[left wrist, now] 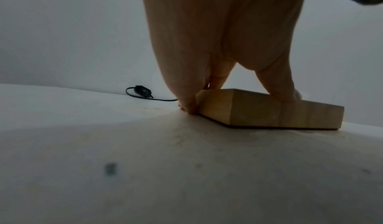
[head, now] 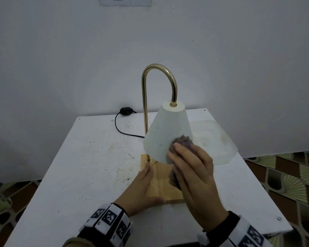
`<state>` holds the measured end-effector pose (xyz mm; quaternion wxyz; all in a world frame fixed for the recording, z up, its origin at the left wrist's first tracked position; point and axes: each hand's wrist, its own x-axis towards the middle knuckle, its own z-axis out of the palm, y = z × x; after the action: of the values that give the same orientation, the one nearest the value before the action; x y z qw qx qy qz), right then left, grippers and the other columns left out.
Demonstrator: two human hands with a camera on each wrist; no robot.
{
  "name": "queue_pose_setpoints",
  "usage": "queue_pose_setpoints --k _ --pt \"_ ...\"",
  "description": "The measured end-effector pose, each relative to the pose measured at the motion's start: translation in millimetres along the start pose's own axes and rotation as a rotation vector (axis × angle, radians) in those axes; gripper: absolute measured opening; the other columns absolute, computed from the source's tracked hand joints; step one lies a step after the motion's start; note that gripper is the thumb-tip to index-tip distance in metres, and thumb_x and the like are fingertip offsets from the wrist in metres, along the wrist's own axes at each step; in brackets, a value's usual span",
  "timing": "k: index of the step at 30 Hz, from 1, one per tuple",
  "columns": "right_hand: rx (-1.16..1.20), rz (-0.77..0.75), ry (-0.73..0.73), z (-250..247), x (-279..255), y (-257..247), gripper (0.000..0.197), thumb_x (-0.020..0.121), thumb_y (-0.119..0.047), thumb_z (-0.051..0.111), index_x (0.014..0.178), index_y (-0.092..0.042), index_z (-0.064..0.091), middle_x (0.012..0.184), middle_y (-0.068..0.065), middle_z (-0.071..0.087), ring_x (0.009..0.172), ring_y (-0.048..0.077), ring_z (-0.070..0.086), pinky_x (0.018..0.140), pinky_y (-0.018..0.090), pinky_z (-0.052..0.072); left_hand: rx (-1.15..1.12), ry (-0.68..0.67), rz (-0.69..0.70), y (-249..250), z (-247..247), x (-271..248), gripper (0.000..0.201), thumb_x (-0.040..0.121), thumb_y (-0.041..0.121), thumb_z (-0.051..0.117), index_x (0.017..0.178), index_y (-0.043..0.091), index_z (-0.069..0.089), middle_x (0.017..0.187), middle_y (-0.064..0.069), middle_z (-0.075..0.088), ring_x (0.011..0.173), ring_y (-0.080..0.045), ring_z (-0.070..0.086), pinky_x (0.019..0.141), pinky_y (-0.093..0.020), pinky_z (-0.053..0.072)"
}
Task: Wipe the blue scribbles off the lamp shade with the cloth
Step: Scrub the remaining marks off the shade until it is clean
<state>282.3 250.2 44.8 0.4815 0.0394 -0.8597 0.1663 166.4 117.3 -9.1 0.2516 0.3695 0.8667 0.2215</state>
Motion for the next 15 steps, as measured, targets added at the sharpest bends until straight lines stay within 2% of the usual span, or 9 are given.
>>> queue_pose_setpoints --k 3,6,8,11,15 --pt "0.010 0.028 -0.007 -9 -10 14 0.037 0.102 -0.025 0.034 0.120 -0.003 0.059 0.134 0.003 0.045 0.125 0.020 0.039 0.110 0.025 0.030 -0.021 -0.001 0.005 1 0 -1 0.111 0.077 0.057 0.064 0.149 0.020 -0.012 0.153 0.014 -0.024 0.145 -0.008 -0.004 0.116 -0.026 0.008" --pt "0.119 0.284 0.103 -13 -2 27 0.030 0.098 -0.022 0.039 0.120 -0.014 0.057 0.129 -0.002 0.050 0.122 0.015 0.044 0.105 0.028 0.036 -0.040 -0.021 -0.005 2 -1 -2 0.111 0.078 0.057 0.064 0.149 0.021 -0.014 0.153 0.015 -0.025 0.145 -0.009 -0.005 0.119 -0.029 0.010" --pt "0.220 0.366 0.174 -14 12 23 0.029 0.095 -0.021 0.040 0.120 -0.017 0.055 0.128 0.000 0.053 0.120 0.014 0.047 0.103 0.026 0.038 -0.034 -0.037 -0.011 3 -1 -2 0.111 0.078 0.056 0.064 0.149 0.021 -0.014 0.153 0.015 -0.025 0.145 -0.011 -0.006 0.119 -0.031 0.009" --pt "0.246 0.240 0.188 -10 36 3 0.029 0.096 -0.021 0.042 0.121 -0.014 0.055 0.129 0.003 0.050 0.121 0.018 0.046 0.106 0.023 0.034 -0.011 -0.039 -0.014 3 -2 -1 0.111 0.077 0.057 0.064 0.149 0.020 -0.012 0.153 0.014 -0.023 0.145 -0.011 -0.006 0.119 -0.030 0.008" --pt "0.097 0.077 0.143 0 30 -10 0.031 0.099 -0.022 0.038 0.121 -0.010 0.054 0.130 0.002 0.045 0.122 0.020 0.039 0.109 0.022 0.028 -0.007 -0.049 -0.022 1 -2 0 0.110 0.078 0.057 0.062 0.149 0.021 -0.013 0.154 0.013 -0.022 0.146 -0.013 -0.006 0.118 -0.030 0.008"
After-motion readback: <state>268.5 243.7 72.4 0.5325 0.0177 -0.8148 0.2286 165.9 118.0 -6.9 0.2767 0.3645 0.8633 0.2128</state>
